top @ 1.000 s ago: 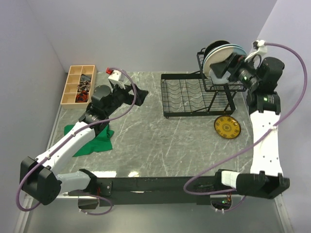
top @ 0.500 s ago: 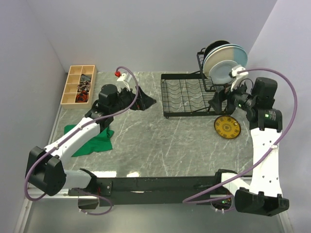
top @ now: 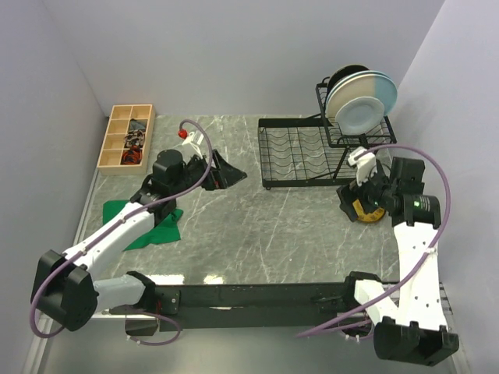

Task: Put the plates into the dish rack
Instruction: Grab a plate with the right arm

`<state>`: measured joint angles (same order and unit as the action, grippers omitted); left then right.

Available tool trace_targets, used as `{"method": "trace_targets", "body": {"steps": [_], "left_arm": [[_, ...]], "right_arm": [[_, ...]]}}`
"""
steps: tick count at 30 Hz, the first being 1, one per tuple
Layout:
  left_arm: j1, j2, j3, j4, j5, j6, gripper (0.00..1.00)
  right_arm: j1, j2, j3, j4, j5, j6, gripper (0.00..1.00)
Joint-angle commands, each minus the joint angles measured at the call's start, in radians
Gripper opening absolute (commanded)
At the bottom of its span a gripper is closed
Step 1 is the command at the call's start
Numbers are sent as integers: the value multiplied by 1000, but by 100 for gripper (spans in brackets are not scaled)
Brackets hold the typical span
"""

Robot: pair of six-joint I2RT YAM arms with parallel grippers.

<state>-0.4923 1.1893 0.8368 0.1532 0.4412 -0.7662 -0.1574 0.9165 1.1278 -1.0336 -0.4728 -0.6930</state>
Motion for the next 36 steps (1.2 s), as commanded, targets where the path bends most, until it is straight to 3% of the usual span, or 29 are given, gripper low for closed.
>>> {"method": "trace_targets", "body": {"steps": [1, 9, 19, 26, 33, 36], "left_arm": [[4, -59, -24, 43, -19, -48, 99], [4, -89, -113, 100, -18, -125, 99], [3, -27, -97, 89, 17, -145, 99], [4, 13, -99, 89, 28, -211, 99], [3, 10, -114, 92, 17, -232, 99], [4, 19, -101, 74, 16, -225, 99]], "right_arm": [[-5, -44, -58, 1, 109, -69, 100], [-5, -30, -171, 87, 330, -120, 100], [42, -16, -452, 283, 454, -298, 98], [96, 140, -523, 478, 500, -300, 90], [153, 231, -585, 653, 554, -321, 89], [153, 301, -576, 687, 572, -326, 83]]}}
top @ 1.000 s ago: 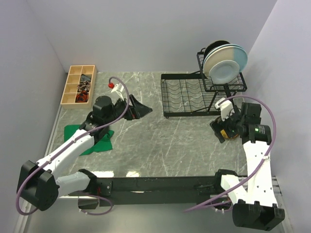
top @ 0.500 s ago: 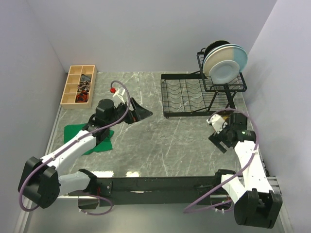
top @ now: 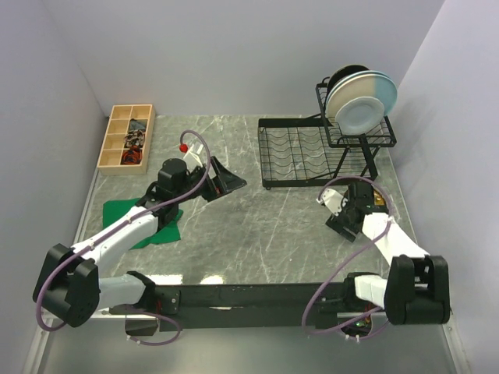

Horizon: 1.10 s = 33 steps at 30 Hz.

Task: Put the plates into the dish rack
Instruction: Grab a plate with the right arm

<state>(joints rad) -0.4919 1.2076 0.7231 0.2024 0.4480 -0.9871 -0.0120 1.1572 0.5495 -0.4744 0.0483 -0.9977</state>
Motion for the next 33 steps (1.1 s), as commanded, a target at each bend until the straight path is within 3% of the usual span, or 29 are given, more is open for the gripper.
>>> {"method": "trace_targets", "body": {"steps": [1, 11, 17, 21, 24, 29, 33], "left_arm": [[3, 7, 15, 22, 9, -5, 99], [4, 55, 59, 6, 20, 1, 100], [6, 87, 81, 0, 27, 7, 99], [6, 98, 85, -1, 32, 5, 100], [6, 101, 93, -9, 34, 10, 100], [6, 110, 104, -18, 41, 15, 99], [6, 119, 95, -1, 57, 2, 99]], "right_arm": [[7, 94, 6, 137, 59, -22, 80], [7, 185, 9, 187, 59, -54, 59], [7, 210, 24, 174, 32, -68, 39], [7, 222, 38, 161, 25, -73, 17], [7, 204, 41, 135, 10, -79, 9], [7, 109, 27, 76, -30, -97, 0], [35, -14, 27, 7, -69, -107, 0]]}}
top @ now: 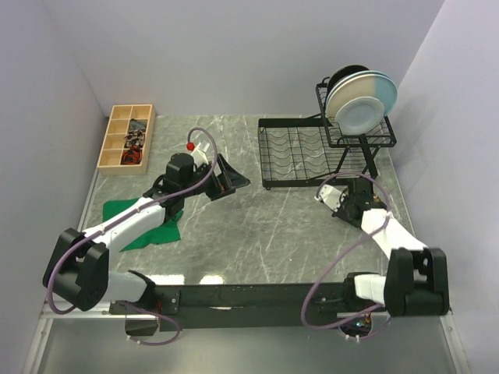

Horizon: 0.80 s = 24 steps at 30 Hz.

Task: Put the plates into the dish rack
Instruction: Grab a plate with the right arm, then pass the plate from the right arm to the left

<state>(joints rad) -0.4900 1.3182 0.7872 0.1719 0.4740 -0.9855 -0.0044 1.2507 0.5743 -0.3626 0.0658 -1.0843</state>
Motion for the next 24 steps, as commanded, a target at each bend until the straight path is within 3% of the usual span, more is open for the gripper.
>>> {"method": "trace_targets", "body": {"steps": [1, 7, 13, 24], "left_arm": [[4, 10, 27, 34, 34, -1, 99], [2, 27, 17, 48, 64, -21, 99], [4, 98, 49, -23, 115, -47, 99], [1, 162, 98, -136, 121, -70, 99]], "right_arm": [[30, -131, 2, -139, -106, -22, 0], [99, -333, 47, -378, -259, -86, 0], [228, -453, 100, -483, -395, -143, 0], [526, -350, 217, -351, -497, -83, 0]]}}
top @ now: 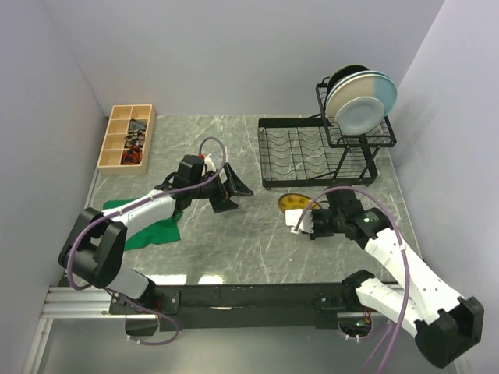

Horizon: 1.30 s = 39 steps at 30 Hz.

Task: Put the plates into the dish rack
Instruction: Pass the plate from the right arm to the left, then pass the plate from the left arm to the right

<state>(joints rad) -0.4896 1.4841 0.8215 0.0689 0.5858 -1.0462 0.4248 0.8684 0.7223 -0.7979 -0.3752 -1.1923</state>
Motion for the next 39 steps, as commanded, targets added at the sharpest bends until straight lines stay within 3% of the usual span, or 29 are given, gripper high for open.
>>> {"method": "trace_targets", "body": {"steps": [1, 6, 9, 13, 15, 20, 24, 25, 26, 27, 28, 29, 31, 39], "left_arm": [[2, -1, 70, -52, 3, -3, 100], [0, -11, 85, -153, -35, -2, 98], [2, -4, 110, -246, -67, 17, 85], [2, 7, 131, -300, -87, 31, 78], [2, 13, 145, -304, -92, 32, 62], [2, 38, 186, -302, -80, 32, 37], [19, 38, 200, -290, -60, 38, 4], [25, 28, 200, -285, -54, 35, 1], [29, 24, 205, -284, -49, 32, 1], [39, 19, 211, -288, -46, 29, 1], [45, 13, 220, -297, -47, 31, 1], [49, 10, 240, -323, -47, 32, 1], [60, 13, 261, -348, -46, 31, 1], [80, 36, 343, -426, -40, 14, 1]], "right_arm": [[126, 44, 81, 115, -54, 45, 0], [276, 116, 106, 221, -19, 108, 0], [319, 159, 126, 305, 7, 151, 0], [354, 208, 155, 367, 32, 181, 0], [370, 230, 160, 396, 41, 198, 0], [410, 276, 170, 440, 70, 234, 0], [422, 288, 175, 471, 84, 276, 0], [424, 288, 174, 479, 94, 286, 2], [430, 290, 172, 486, 101, 295, 11], [430, 290, 172, 509, 107, 319, 23], [433, 296, 174, 517, 122, 333, 49], [433, 300, 178, 523, 127, 347, 60], [436, 319, 193, 540, 131, 382, 71], [474, 446, 313, 497, 228, 451, 67]]}}
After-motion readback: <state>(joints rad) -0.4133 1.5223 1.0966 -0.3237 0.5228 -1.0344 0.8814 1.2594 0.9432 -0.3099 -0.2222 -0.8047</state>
